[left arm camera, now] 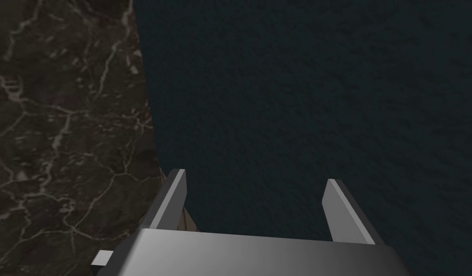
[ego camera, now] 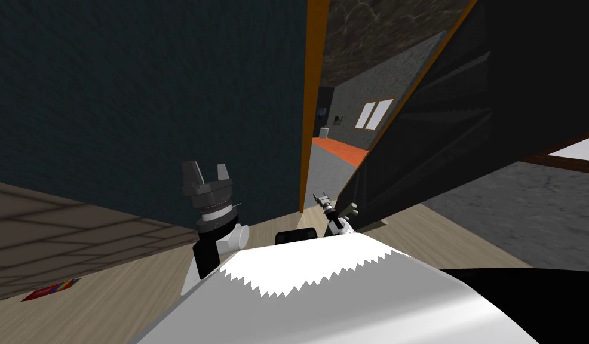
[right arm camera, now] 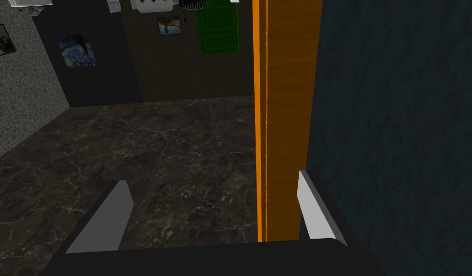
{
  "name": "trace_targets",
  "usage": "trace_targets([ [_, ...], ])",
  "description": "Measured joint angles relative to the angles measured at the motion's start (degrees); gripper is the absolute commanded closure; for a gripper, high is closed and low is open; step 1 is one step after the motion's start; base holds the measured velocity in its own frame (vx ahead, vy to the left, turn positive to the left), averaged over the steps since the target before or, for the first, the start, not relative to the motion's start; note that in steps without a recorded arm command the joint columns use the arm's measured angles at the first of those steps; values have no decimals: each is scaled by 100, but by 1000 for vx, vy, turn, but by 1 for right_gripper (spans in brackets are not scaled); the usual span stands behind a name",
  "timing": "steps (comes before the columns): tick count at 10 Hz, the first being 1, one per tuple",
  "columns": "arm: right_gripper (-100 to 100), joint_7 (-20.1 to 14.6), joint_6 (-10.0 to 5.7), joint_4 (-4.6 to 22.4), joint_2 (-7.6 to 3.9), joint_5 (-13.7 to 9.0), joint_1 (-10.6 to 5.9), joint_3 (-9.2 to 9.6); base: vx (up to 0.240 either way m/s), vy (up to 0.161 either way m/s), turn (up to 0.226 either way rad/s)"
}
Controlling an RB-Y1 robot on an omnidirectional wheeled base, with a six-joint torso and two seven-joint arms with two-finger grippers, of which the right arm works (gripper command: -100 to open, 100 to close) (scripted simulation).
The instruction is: Pull the door open
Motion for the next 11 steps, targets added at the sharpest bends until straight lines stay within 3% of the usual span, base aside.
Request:
trace_targets([
  [3,-100,-45,-76,51,-69,-8,20,0,-177,-55,-6],
  [9,-100,-203,-322,126,-258,-16,118,32,-168,-141,-9],
  [11,-100,-274,-334,16,-311,-7,236,57,-175,-186,-13],
])
